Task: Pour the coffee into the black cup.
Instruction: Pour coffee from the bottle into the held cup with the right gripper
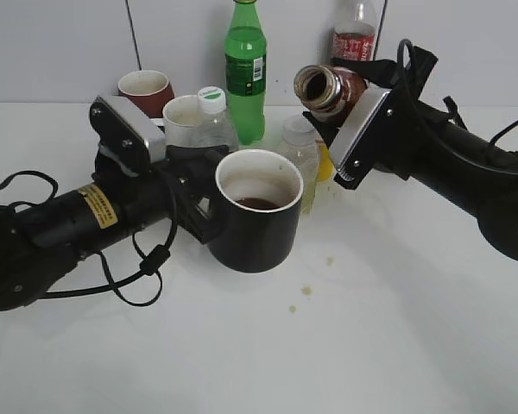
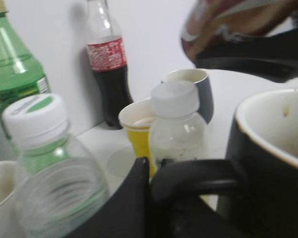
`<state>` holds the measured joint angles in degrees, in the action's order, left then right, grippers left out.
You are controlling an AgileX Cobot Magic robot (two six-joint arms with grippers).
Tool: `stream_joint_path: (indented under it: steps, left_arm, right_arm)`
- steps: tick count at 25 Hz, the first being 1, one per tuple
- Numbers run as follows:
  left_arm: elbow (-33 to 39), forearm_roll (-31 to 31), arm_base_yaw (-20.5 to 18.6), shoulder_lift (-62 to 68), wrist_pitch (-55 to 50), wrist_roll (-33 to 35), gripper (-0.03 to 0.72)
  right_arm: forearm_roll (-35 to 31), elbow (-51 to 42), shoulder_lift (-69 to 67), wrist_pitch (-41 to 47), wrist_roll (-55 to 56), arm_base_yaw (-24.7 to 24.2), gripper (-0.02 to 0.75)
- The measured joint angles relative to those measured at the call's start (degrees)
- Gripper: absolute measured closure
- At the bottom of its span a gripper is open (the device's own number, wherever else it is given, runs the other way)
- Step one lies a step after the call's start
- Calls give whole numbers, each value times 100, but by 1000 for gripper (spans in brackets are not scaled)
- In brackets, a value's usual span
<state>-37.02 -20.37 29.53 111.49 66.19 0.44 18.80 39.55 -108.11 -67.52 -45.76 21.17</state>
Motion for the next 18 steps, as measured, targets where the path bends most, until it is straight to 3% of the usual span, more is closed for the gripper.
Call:
stream_joint_path:
  steps: [9,18]
  left_arm:
    - [-113,-63,249,0,0,-44,652]
    - [-113,-54,249,0,0,-44,652]
  right_arm:
    - [40,228,4,0,-1409,5,234]
    - [255,237,4,0,-1900,5,234]
